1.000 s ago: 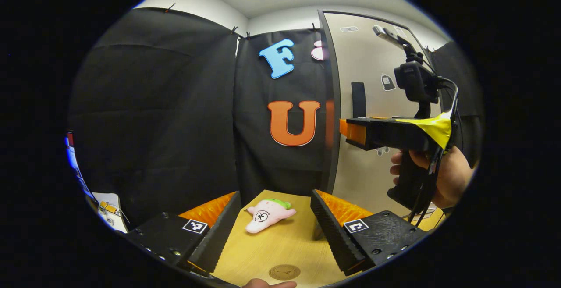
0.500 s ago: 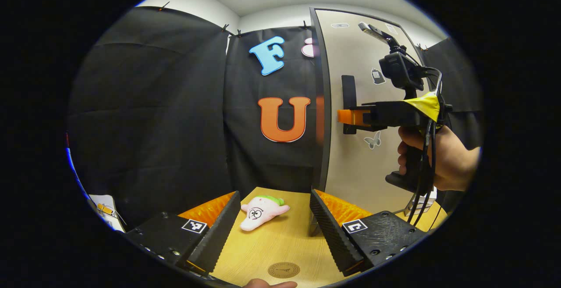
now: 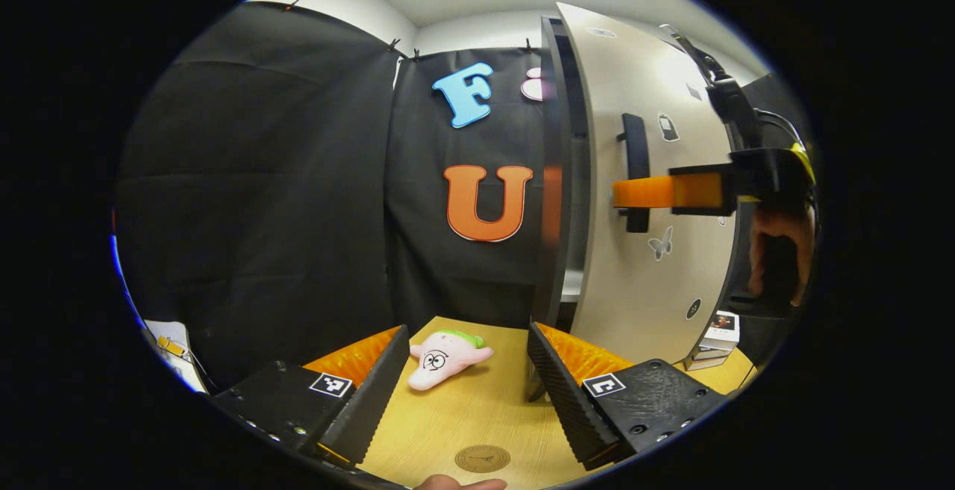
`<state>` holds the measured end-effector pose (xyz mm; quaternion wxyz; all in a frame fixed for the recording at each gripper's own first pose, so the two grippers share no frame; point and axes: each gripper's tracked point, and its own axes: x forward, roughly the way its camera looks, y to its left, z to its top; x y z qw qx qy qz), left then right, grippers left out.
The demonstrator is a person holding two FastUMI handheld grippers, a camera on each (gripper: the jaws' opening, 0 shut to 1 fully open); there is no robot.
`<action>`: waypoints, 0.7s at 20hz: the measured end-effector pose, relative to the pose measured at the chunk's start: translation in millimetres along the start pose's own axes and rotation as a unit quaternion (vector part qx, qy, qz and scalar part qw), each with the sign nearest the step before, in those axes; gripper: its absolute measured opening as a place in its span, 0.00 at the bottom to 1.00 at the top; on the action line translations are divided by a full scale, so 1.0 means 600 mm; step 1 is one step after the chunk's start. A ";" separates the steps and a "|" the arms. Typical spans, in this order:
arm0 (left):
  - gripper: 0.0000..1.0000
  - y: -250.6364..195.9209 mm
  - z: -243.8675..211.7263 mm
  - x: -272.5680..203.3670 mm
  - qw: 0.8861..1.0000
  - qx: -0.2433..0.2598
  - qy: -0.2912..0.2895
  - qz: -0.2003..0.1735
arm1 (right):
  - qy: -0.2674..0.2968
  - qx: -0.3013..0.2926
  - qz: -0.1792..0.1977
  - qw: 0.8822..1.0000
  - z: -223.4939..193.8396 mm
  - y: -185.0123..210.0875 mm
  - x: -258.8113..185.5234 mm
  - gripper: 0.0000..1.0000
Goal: Open the cabinet door with the right hand, grasp the bottle in the cabinet with the left hand and place it on the coaster, then close the cabinet door with the right hand.
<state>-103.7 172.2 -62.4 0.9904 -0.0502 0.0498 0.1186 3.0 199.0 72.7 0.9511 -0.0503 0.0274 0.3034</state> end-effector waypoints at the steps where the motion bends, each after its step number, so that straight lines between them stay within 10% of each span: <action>1: 0.96 0.001 -0.004 0.002 1.000 -0.004 0.003 -0.002 | 0.003 -0.001 0.004 1.000 0.004 0.003 -0.021 0.27; 14: 0.95 -0.029 0.009 -0.007 0.999 0.041 0.015 -0.011 | 0.026 -0.002 0.099 0.995 -0.013 0.004 -0.127 0.24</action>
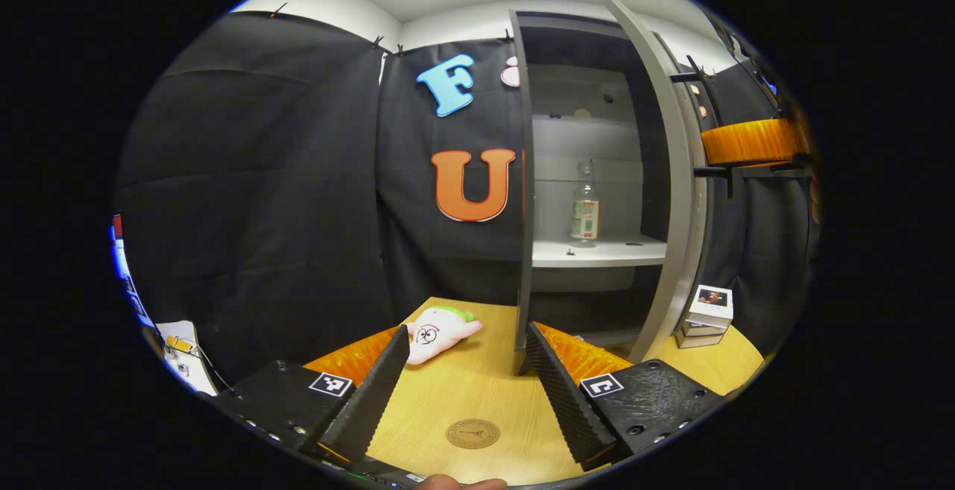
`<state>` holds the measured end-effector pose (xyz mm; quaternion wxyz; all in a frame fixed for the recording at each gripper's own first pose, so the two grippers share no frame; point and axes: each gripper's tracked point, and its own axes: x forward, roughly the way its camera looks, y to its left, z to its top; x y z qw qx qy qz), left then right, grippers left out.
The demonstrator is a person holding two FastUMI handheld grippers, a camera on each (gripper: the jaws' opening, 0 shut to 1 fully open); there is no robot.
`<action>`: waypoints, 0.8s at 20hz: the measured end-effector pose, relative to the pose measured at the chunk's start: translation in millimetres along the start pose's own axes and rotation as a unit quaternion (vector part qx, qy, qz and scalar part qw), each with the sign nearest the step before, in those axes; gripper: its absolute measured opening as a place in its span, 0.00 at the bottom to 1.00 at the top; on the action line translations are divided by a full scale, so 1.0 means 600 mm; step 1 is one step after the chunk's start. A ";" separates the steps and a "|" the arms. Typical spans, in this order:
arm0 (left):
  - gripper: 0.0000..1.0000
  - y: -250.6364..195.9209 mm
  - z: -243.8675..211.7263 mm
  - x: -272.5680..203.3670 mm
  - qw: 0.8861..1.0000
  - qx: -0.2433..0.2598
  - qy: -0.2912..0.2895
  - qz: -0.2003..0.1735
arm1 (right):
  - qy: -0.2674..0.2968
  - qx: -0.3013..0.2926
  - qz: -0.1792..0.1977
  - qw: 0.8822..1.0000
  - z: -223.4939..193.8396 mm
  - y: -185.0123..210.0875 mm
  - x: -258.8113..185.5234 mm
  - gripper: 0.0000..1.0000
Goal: Open the cabinet door with the right hand, grasp the bottle in the cabinet with the left hand and place it on the coaster, then close the cabinet door with the right hand.
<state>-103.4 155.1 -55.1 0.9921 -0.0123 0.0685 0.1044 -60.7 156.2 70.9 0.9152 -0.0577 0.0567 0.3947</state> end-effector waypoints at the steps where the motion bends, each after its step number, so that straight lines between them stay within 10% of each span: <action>1: 0.95 -0.006 -0.001 -0.003 1.000 0.004 0.003 -0.006 | 0.001 0.000 0.002 1.000 0.002 -0.004 -0.009 0.24; 16: 0.97 -0.221 0.098 0.091 0.994 0.045 -0.050 -0.083 | -0.032 0.080 -0.152 0.985 -0.045 -0.077 -0.200 0.21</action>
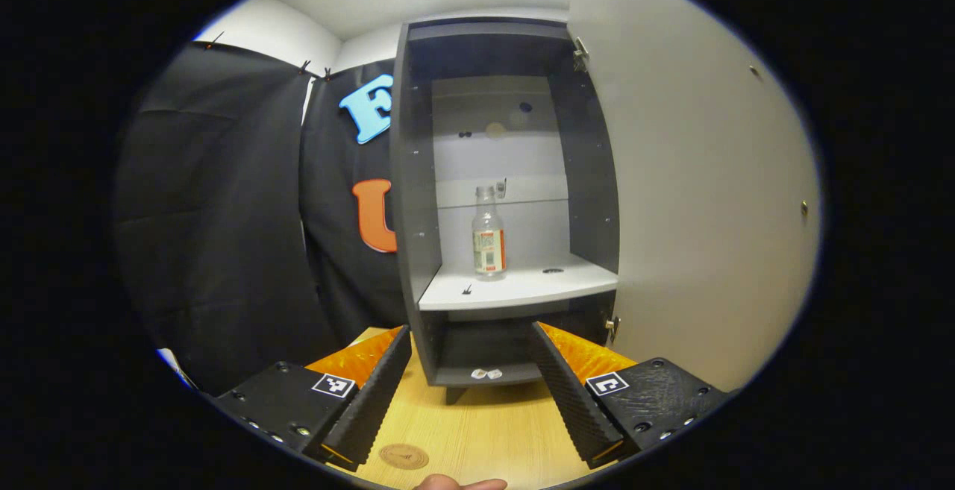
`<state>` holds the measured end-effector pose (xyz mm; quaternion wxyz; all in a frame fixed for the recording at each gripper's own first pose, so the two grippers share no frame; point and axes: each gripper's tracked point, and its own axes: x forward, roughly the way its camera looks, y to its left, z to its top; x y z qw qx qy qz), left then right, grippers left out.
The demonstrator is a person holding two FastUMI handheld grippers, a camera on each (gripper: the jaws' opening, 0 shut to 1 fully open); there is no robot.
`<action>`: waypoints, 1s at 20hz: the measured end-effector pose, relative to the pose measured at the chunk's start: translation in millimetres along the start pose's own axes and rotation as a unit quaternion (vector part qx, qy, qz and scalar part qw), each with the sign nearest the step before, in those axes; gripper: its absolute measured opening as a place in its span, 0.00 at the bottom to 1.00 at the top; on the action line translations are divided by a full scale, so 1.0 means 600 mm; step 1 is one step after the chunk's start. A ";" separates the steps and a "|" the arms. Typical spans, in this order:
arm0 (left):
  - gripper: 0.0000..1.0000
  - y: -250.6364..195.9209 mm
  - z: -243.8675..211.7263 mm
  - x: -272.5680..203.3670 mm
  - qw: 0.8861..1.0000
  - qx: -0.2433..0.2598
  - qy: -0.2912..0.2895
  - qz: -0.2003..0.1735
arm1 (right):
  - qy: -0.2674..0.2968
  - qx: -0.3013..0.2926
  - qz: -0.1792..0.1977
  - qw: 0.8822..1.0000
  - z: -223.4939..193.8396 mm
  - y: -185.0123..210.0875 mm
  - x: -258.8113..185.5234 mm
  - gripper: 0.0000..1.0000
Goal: Open the cabinet door with the right hand, grasp the bottle in the cabinet with the left hand and place it on the coaster, then close the cabinet door with the right hand.
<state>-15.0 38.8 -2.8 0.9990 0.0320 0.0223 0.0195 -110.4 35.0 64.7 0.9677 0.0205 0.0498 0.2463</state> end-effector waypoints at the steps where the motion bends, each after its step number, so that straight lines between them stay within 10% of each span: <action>1: 0.96 -0.008 0.013 0.020 1.000 0.001 -0.008 -0.004 | -0.003 0.008 -0.018 1.000 0.000 -0.008 -0.001 0.21; 13: 0.96 -0.015 0.056 0.317 1.000 -0.022 -0.013 -0.004 | -0.047 0.047 -0.168 0.984 0.005 -0.090 -0.023 0.18; 18: 0.96 -0.009 0.059 0.419 1.000 0.001 -0.014 0.006 | -0.076 0.097 -0.234 0.964 -0.001 -0.115 -0.049 1.00; 20: 0.96 -0.008 0.064 0.446 1.000 0.003 -0.018 0.016 | -0.078 0.104 -0.245 0.961 -0.002 -0.114 -0.052 1.00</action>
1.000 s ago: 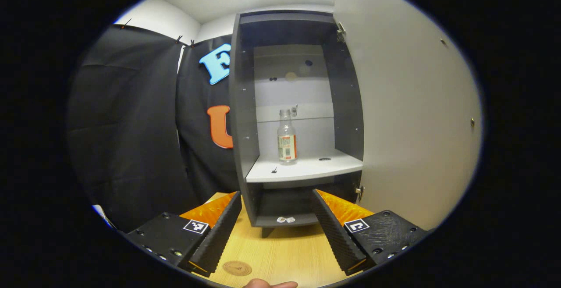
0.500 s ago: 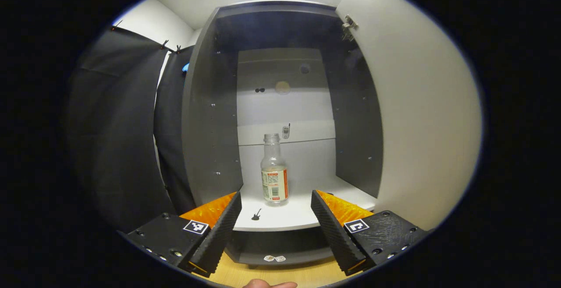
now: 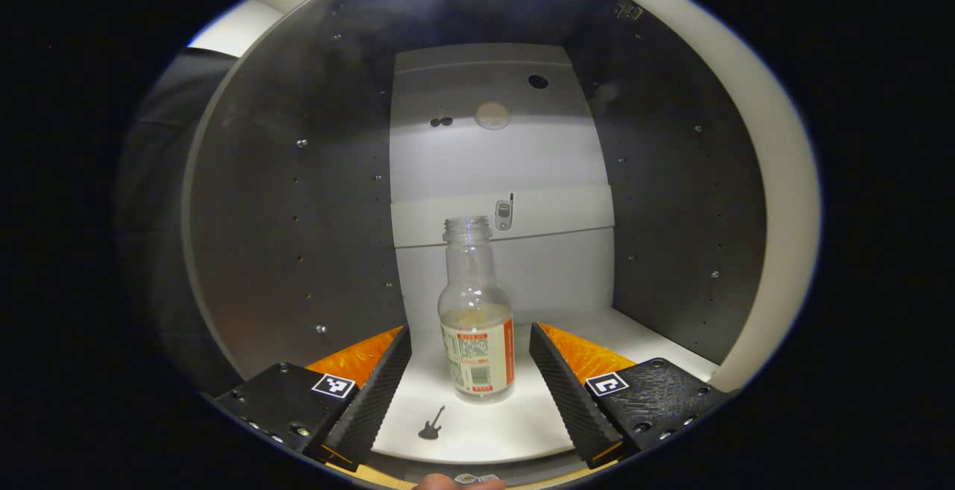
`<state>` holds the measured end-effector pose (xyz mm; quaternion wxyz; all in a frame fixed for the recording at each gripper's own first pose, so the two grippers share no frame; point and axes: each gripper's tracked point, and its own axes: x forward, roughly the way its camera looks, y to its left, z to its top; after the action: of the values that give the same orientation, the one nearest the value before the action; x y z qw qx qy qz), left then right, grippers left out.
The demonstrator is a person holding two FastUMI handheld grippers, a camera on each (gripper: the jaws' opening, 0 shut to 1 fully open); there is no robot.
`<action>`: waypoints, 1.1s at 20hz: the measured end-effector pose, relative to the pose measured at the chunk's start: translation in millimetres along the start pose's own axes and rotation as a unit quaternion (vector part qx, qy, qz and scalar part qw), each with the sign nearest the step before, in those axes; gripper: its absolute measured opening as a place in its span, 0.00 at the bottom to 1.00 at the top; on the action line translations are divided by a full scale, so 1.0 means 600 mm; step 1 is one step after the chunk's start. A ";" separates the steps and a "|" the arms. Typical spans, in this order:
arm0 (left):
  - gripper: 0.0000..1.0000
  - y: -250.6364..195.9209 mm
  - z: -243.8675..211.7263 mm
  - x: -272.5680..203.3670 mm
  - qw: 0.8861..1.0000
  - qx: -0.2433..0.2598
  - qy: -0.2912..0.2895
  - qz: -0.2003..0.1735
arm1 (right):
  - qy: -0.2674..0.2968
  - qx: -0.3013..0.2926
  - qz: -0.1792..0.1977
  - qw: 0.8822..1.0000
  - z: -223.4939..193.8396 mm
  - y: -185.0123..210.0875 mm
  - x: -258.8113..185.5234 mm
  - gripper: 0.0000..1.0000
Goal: Open the cabinet door with the right hand, grasp the bottle in the cabinet with the left hand and place it on the coaster, then close the cabinet door with the right hand.
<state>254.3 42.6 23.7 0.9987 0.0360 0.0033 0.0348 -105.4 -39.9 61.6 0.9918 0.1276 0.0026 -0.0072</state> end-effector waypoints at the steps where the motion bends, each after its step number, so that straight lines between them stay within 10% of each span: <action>1: 0.96 -0.007 0.001 0.013 1.000 -0.005 0.000 -0.003 | -0.003 0.001 -0.005 1.000 0.000 0.002 0.000 1.00; 13: 0.96 -0.017 -0.020 0.080 1.000 0.008 0.017 0.008 | -0.004 0.007 -0.017 1.000 -0.003 -0.003 -0.005 1.00; 15: 0.76 -0.015 -0.023 0.093 1.000 0.010 0.017 0.011 | -0.004 0.008 -0.017 1.000 -0.004 -0.003 -0.002 0.98; 22: 0.76 -0.017 -0.019 0.051 0.999 -0.006 0.031 0.004 | -0.002 0.011 -0.014 1.000 -0.005 -0.002 -0.003 0.98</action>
<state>285.3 35.3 11.7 0.9982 0.0285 0.0340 0.0398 -107.1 -40.0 58.2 0.9901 0.1388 0.0026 -0.0213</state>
